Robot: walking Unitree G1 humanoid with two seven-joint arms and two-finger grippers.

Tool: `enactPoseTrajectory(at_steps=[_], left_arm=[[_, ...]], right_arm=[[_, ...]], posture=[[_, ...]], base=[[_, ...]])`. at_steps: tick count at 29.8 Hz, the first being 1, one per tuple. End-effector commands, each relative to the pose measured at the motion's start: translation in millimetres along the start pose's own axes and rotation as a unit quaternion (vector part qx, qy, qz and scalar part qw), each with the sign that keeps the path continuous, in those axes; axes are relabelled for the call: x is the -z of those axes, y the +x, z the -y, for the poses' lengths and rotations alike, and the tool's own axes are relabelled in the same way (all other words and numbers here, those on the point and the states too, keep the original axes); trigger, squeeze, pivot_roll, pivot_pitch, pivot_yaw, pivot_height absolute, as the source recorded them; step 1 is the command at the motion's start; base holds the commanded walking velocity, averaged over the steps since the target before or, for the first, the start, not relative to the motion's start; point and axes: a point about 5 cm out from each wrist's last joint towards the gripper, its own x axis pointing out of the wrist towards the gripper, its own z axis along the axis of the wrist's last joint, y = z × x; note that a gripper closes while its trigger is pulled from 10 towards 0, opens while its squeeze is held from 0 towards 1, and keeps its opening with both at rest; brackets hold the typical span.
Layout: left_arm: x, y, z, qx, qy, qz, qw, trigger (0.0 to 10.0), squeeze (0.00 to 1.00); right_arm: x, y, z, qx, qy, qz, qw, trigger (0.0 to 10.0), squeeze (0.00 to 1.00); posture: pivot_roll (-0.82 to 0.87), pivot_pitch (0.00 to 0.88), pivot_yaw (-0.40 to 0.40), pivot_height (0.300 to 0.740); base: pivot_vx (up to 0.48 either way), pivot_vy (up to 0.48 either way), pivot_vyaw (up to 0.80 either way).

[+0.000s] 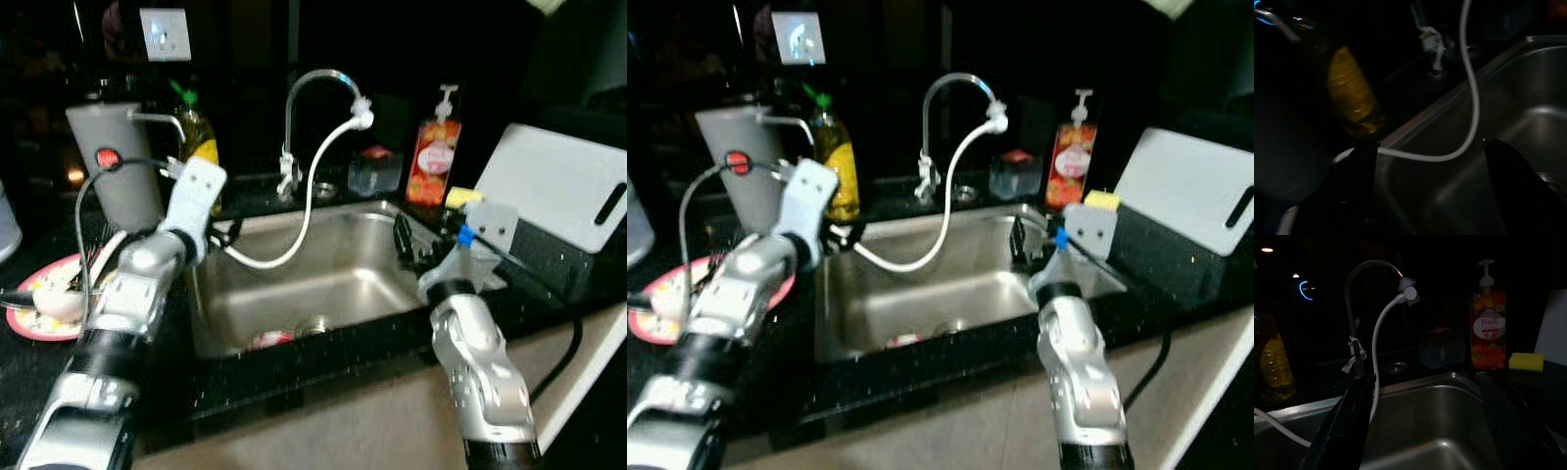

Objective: Kitchen organization

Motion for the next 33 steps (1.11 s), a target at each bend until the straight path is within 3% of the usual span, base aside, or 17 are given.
enactPoseTrajectory(at_steps=[1, 8, 12, 15, 17, 18, 20, 28, 33], left_arm=[[4.1, -11.0, -12.3, -0.030, 0.007, -0.013, 0.999, 10.0, 0.00], [3.3, -20.9, -25.7, -0.078, -0.002, -0.020, 0.997, 10.0, 0.00], [3.3, -20.9, -25.7, -0.078, -0.002, -0.020, 0.997, 10.0, 0.00], [10.8, -26.1, -33.5, -0.117, 0.004, -0.046, 0.992, 10.0, 0.00], [22.2, -35.1, -41.9, -0.150, 0.065, -0.089, 0.983, 10.0, 0.00], [25.5, -38.5, -43.4, -0.152, 0.092, -0.102, 0.979, 10.0, 0.00], [30.2, -44.5, -46.8, -0.153, 0.101, -0.121, 0.976, 10.0, 0.00], [48.8, -62.4, -49.5, -0.161, 0.112, -0.168, 0.966, 10.0, 0.00], [50.8, -72.3, -44.9, -0.122, 0.127, -0.189, 0.966, 10.0, 0.00]], right_arm=[[1.1, -1.1, -0.8, -0.003, 0.002, -0.005, 1.000, 10.0, 0.00], [1.3, -1.2, -0.9, -0.005, 0.003, -0.007, 1.000, 10.0, 0.00], [1.3, -1.2, -0.9, -0.005, 0.003, -0.007, 1.000, 10.0, 0.00], [1.5, -1.5, -1.4, -0.005, 0.003, -0.007, 1.000, 10.0, 0.00], [1.8, -2.4, -1.7, -0.004, 0.003, -0.008, 1.000, 10.0, 0.00], [1.9, -2.7, -1.7, -0.004, 0.002, -0.008, 1.000, 10.0, 0.00], [2.1, -3.0, -1.2, -0.003, 0.002, -0.008, 1.000, 10.0, 0.00], [3.0, -2.3, -2.4, -0.007, 0.003, -0.009, 1.000, 10.0, 0.00], [3.4, -2.1, -3.2, -0.010, 0.004, -0.010, 1.000, 10.0, 0.00]], posture=[[-0.06, 0.000, 0.010, 0.740], [-0.06, 0.000, 0.010, 0.740], [-0.06, 0.000, 0.010, 0.740], [-0.06, 0.000, 0.017, 0.740], [-0.06, 0.000, 0.021, 0.740], [-0.06, 0.000, 0.021, 0.740], [-0.06, 0.000, 0.021, 0.740], [-0.05, 0.000, 0.018, 0.740], [-0.05, 0.000, 0.016, 0.740]], base=[[0.000, 0.000, 0.00], [0.000, 0.000, 0.00], [0.000, 0.000, 0.00], [0.000, 0.000, 0.00], [0.000, 0.000, 0.00], [0.000, 0.000, 0.00], [0.000, 0.000, 0.00], [0.000, 0.000, 0.00], [0.000, 0.000, 0.00]])
